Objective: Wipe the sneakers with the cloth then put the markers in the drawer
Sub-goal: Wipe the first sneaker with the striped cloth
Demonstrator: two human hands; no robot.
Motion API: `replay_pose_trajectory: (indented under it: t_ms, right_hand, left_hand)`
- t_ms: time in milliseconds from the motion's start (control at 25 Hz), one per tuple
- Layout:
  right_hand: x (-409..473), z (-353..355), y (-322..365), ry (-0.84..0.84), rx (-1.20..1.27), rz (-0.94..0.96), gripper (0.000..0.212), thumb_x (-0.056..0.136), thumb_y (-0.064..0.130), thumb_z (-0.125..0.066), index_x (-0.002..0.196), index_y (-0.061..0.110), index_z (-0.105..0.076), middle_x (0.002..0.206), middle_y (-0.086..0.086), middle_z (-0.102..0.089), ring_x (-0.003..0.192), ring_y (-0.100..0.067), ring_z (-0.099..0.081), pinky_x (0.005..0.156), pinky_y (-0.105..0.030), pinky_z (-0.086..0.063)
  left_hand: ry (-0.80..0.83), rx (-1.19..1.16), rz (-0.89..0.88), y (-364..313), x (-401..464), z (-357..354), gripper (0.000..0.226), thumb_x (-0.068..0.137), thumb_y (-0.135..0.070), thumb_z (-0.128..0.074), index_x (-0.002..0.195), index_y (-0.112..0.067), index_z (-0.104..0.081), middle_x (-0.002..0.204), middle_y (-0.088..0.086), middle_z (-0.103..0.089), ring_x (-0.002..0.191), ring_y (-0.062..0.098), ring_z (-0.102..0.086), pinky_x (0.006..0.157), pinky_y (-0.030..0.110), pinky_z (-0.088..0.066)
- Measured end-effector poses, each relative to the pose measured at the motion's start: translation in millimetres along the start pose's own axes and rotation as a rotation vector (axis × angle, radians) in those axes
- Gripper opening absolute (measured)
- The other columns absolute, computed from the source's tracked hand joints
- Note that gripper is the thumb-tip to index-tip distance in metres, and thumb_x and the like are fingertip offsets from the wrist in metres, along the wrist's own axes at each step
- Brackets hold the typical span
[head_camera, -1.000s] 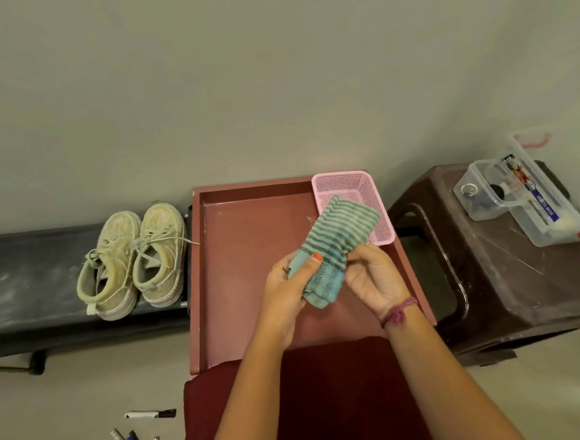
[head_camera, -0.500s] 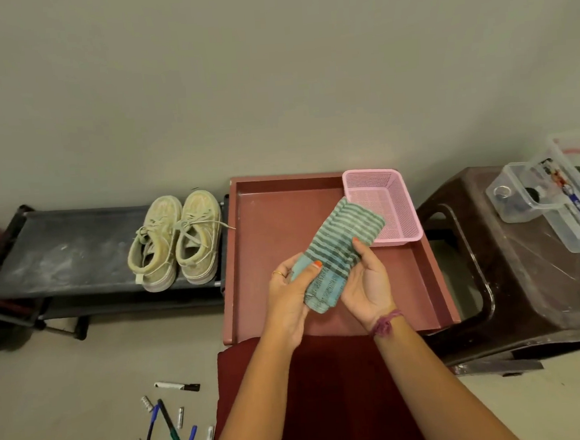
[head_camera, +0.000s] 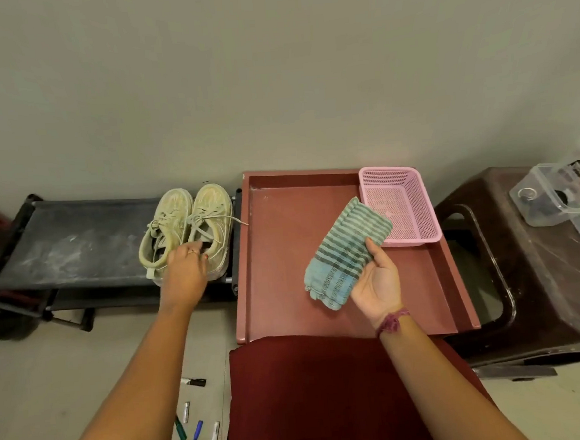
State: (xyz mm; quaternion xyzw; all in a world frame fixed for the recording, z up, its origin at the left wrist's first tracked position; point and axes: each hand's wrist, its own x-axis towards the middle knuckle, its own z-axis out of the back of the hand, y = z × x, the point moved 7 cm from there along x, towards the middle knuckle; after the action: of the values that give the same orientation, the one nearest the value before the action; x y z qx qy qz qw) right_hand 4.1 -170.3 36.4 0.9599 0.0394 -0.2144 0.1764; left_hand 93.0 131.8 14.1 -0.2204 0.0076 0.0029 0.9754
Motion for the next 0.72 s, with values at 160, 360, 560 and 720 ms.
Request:
replay_pose_trajectory:
  t_ms: [160, 360, 560, 720]
  right_hand:
    - [0, 16, 3, -0.036, 0.02, 0.018, 0.028, 0.092, 0.025, -0.046, 0.11, 0.009, -0.061, 0.1, -0.008, -0.07, 0.095, -0.023, -0.069, 0.093, -0.047, -0.049]
    - [-5, 23, 14, 0.016, 0.051, 0.084, 0.041, 0.072, 0.021, -0.069, 0.11, 0.009, -0.066, 0.109, -0.008, -0.068, 0.104, -0.024, -0.066, 0.102, -0.047, -0.04]
    - [-22, 29, 27, 0.044, 0.064, 0.117, 0.057, 0.063, 0.024, -0.077, 0.117, 0.012, -0.063, 0.115, -0.006, -0.066, 0.108, -0.023, -0.064, 0.101, -0.046, -0.04]
    - [-45, 28, 34, 0.064, 0.067, 0.099, 0.057, 0.069, 0.028, -0.072, 0.122, 0.01, -0.062, 0.118, -0.008, -0.066, 0.11, -0.024, -0.063, 0.1, -0.045, -0.044]
  left_hand:
    - [0.122, 0.399, -0.223, -1, 18, -11, 0.032, 0.096, -0.015, -0.051, 0.125, -0.002, -0.059, 0.125, 0.014, -0.06, 0.125, 0.031, -0.041, 0.104, 0.04, -0.036]
    - [0.155, 0.498, -0.223, -3, 27, -7, 0.024, 0.094, -0.018, -0.053, 0.107, -0.007, -0.071, 0.115, 0.011, -0.068, 0.131, 0.027, -0.04, 0.107, 0.039, -0.029]
    - [0.07, 0.366, -0.262, -23, 33, 29, 0.025, 0.094, -0.019, -0.051, 0.089, -0.005, -0.072, 0.093, 0.014, -0.071, 0.109, 0.031, -0.056, 0.101, 0.043, -0.035]
    - [-0.039, 0.093, -0.111, -46, 25, 75, 0.026, 0.096, -0.014, -0.049, 0.088, 0.002, -0.069, 0.089, 0.022, -0.067, 0.097, 0.041, -0.055, 0.107, 0.051, -0.028]
